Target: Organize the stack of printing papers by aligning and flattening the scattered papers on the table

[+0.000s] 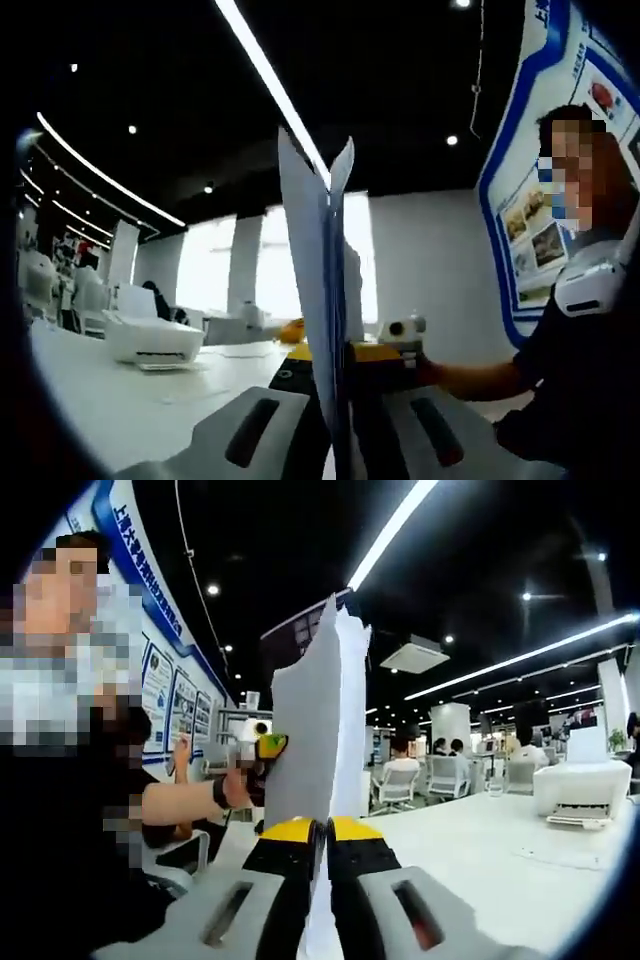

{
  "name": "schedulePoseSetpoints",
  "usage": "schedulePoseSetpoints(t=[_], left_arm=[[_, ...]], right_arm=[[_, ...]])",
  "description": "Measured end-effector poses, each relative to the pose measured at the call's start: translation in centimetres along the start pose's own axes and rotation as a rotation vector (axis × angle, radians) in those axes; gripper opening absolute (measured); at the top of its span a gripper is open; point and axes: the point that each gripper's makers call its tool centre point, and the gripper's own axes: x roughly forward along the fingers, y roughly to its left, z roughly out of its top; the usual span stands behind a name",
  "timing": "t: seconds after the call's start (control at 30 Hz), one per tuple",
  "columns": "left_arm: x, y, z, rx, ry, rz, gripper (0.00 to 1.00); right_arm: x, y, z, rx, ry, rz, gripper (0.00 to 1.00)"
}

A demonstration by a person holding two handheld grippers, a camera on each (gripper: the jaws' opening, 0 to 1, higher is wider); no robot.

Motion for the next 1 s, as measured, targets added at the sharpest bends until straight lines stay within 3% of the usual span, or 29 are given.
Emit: schedulePoseSetpoints(t=[0.1,0.23,0.4,0.53,0.77,1.0], left_arm=[[-0.1,0.7,-0.8,-0.034,-0.002,0.028,0.07],[-0.3,1.7,-1.6,0.048,0.013,0.084,0.07],[-0.6,1.7,-1.7,0.018,-0.019,0.076,0.09],[-1.1,2.0,-2.0,-0.046,-0.048,0.073,0.15],[-1.2,1.0,-2.7,-0.062,-0.049,0.035,0.15],[-0.8,0.3,-2.6,-0.069,-0.048,0.019,0.18]], right_arm=[[-0.1,-0.3,0.0,-0.017,-0.002,-0.009,0.0],[0.0,0.1,-0.7,-0.074,0.023,-0.023,0.0],[0.2,0.0,-1.4,-0.115,0.056,-0.033,0.0],[0.3,-1.2,-2.6,-0.094,0.089,-0.079,0.18],[0.2,-1.3,-4.2,-0.083,0.14,-0.078,0.18],[-0.1,-3.7,-3.8,-0.05,0.141,-0.166,0.3]])
